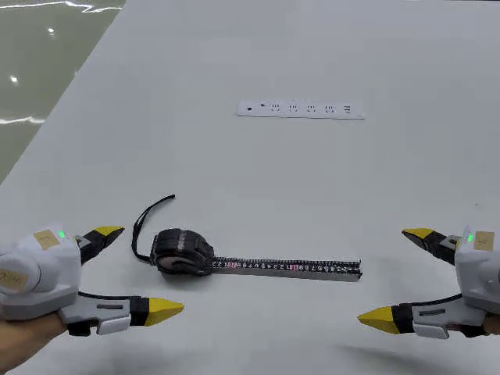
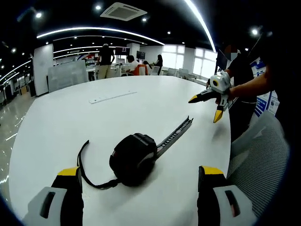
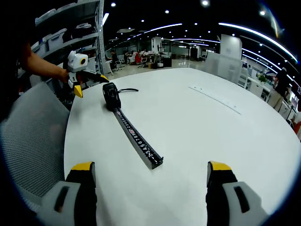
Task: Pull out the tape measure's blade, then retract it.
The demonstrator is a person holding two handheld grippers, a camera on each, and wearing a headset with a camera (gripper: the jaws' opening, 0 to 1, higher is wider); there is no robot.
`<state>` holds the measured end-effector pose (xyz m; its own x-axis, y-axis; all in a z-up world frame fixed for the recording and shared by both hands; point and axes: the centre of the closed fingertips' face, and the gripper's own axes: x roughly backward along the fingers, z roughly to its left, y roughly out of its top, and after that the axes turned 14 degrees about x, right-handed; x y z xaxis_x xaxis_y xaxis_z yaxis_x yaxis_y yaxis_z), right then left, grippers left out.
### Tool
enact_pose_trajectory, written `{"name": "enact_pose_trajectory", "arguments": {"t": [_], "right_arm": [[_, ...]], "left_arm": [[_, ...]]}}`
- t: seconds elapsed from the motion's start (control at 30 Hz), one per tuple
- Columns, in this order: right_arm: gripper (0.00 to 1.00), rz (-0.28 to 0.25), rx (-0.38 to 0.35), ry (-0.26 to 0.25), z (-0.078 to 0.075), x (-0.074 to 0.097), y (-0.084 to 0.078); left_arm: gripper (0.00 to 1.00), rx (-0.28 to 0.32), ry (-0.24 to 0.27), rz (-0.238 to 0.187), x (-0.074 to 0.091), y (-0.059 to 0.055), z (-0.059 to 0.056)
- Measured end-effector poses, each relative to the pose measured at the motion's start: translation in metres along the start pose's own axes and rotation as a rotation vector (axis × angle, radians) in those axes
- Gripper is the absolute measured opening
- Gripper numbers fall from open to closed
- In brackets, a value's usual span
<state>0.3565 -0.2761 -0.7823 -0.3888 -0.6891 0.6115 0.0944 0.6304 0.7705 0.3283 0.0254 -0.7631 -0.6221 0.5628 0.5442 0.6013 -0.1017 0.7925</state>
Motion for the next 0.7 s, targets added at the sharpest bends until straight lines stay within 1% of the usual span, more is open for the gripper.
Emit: {"name": "enact_pose_trajectory", "arguments": {"t": [0.1,0.17,0.23,0.3,0.37,0.4,0.43,0.53,0.63,0.7], "right_arm": [[1.00,-0.002,-0.005,-0.013,0.005,0.002,0.000],[1.00,-0.007,-0.014,-0.024,0.007,0.003,0.001],[1.00,-0.011,-0.020,-0.030,0.012,0.004,0.002],[1.00,-0.013,-0.021,-0.030,0.016,0.005,0.002],[1.00,-0.012,-0.021,-0.034,0.020,0.006,0.003],[0.99,-0.016,-0.027,-0.040,0.021,0.007,0.005],[0.99,-0.019,-0.030,-0.045,0.022,0.008,0.006],[0.99,-0.023,-0.037,-0.061,0.025,0.010,0.009],[0.98,-0.025,-0.039,-0.074,0.029,0.012,0.013],[0.98,-0.027,-0.048,-0.084,0.030,0.014,0.013]], "left_arm": [[1.00,-0.006,0.013,-0.002,0.003,-0.002,-0.002],[1.00,-0.001,0.024,-0.015,0.005,-0.002,-0.005],[1.00,-0.006,0.027,-0.019,0.006,-0.002,-0.009],[1.00,-0.008,0.034,-0.022,0.008,-0.003,-0.011],[1.00,0.004,0.040,-0.029,0.009,-0.003,-0.014],[1.00,0.010,0.037,-0.037,0.011,-0.002,-0.017],[1.00,0.009,0.034,-0.037,0.011,-0.003,-0.020],[1.00,0.004,0.046,-0.033,0.013,-0.003,-0.024],[1.00,0.013,0.060,-0.039,0.016,-0.003,-0.027],[1.00,0.034,0.070,-0.049,0.018,-0.003,-0.027]]}}
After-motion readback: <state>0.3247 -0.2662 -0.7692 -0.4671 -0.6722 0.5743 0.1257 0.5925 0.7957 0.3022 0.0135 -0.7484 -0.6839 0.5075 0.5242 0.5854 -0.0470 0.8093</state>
